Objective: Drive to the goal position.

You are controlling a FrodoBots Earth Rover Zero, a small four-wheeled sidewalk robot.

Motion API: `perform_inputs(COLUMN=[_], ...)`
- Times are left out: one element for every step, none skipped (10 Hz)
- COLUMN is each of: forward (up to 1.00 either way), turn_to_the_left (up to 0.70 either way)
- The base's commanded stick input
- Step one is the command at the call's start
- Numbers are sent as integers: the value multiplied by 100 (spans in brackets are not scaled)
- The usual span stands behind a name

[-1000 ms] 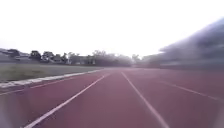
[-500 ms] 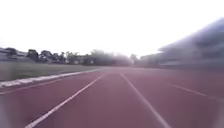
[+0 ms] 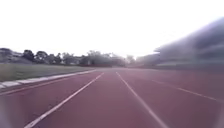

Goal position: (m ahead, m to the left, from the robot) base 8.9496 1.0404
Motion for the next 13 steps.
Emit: perform_inputs(forward=[70, 70, 70, 70, 70, 70, 70, 70, 70, 70, 70, 70, 70], turn_to_the_left=[-4, -7, -13, -28, -21, -1, 0, 0, 0, 0, 0, 0, 0])
